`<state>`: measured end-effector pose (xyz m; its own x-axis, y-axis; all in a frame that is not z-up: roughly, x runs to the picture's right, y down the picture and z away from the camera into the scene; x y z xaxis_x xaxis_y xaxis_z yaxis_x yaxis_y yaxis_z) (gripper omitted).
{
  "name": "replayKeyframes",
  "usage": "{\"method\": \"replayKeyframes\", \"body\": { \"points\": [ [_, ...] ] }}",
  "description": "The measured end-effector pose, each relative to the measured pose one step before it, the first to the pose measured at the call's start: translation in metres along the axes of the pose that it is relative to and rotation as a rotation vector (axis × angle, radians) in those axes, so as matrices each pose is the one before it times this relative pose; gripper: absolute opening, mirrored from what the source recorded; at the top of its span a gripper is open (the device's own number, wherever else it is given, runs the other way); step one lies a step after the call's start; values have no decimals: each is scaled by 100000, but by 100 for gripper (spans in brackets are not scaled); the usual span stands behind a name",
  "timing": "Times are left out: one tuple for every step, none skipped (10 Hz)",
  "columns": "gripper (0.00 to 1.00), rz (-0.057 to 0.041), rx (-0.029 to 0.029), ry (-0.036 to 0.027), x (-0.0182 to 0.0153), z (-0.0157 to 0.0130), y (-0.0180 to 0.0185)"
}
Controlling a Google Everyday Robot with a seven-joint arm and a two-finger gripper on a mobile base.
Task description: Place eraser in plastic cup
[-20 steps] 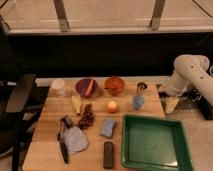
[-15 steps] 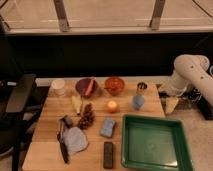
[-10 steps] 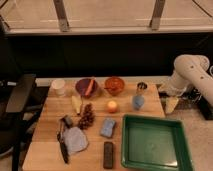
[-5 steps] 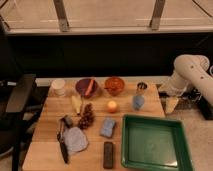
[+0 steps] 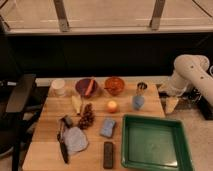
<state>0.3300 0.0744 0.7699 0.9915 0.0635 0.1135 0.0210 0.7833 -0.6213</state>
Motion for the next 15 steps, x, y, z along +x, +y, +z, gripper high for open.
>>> {"method": "replayKeyframes", "body": {
  "points": [
    [80,-359,70,188,48,-23,-49],
    [80,-1489,-703,1203,169,-62,-12],
    [80,-5673,-684,2653,-337,-397,-528],
    [80,-11315,-291,1542,-991,-945,-662],
    [80,-9482,9,516,-567,-914,-284],
    [80,-11374,-325,70,-1106,-737,-257],
    [80,-10646,-199,-513,-1920,-232,-625],
    [80,-12707,1195,-520,-2486,-150,-788],
    [80,-7647,1058,-361,-1662,27,-488],
    [80,-10380,1452,-883,-2508,11,-998],
    [80,-10414,552,-1867,-2740,386,-1077],
    [80,-7270,350,-1858,-2031,317,-832],
    [80,-8619,-53,-3452,-2772,740,-826],
    [80,-7142,-383,-3744,-2464,806,-721],
    [80,-3936,-260,-2103,-1359,461,-381]
  ]
}}
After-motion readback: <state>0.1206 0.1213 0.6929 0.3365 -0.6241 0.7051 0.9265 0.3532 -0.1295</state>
